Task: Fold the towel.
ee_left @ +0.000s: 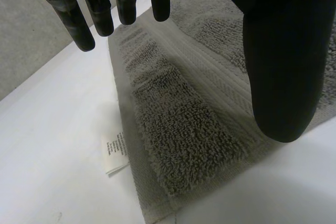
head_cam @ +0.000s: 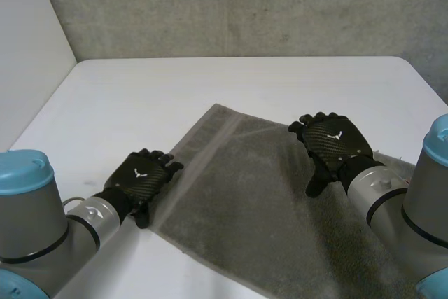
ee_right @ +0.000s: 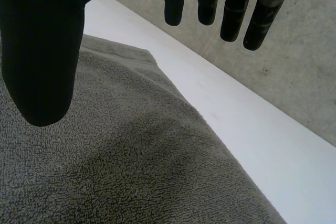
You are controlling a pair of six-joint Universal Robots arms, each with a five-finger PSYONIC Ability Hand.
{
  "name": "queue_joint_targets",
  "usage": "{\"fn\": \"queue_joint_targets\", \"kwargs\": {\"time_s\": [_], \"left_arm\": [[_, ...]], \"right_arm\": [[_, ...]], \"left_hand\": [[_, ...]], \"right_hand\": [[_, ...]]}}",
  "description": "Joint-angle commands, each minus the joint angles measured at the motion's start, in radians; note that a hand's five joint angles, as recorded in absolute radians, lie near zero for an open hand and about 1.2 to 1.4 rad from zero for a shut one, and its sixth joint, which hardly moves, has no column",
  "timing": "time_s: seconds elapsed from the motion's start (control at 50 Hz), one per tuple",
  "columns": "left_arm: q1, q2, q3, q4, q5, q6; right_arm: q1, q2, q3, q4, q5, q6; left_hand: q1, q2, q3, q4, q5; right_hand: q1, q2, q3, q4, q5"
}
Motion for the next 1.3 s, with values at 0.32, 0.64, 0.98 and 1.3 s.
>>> {"fn": "queue_joint_targets", "kwargs": {"time_s": [0.32, 0.64, 0.98, 1.3], "left_arm": [[0.0, -0.076, 0.004, 0.038, -0.005, 0.018], [-0.003, -0.158, 0.109, 0.127, -0.008, 0.026], [-0.028, -0.145, 0.173, 0.13, -0.011, -0.001], [0.02, -0.007, 0.152, 0.156, -0.075, -0.184]], "right_arm": [[0.003, 0.02, 0.012, -0.012, 0.003, 0.0], [0.003, 0.031, 0.014, -0.012, 0.001, -0.003], [0.0, 0.035, 0.015, -0.02, 0.006, -0.009], [-0.002, -0.003, 0.009, 0.175, 0.007, -0.05]], "left_hand": [[0.02, 0.026, 0.028, 0.027, -0.005], [0.038, 0.043, 0.046, 0.044, 0.012], [1.221, 1.226, 1.228, 1.227, 1.195], [1.221, 1.226, 1.228, 1.227, 1.195]], "right_hand": [[-0.032, -0.047, -0.036, -0.056, -0.044], [-0.032, -0.047, -0.036, -0.056, -0.044], [-0.032, -0.047, -0.036, -0.056, -0.044], [-0.032, -0.047, -0.036, -0.056, -0.044]]}}
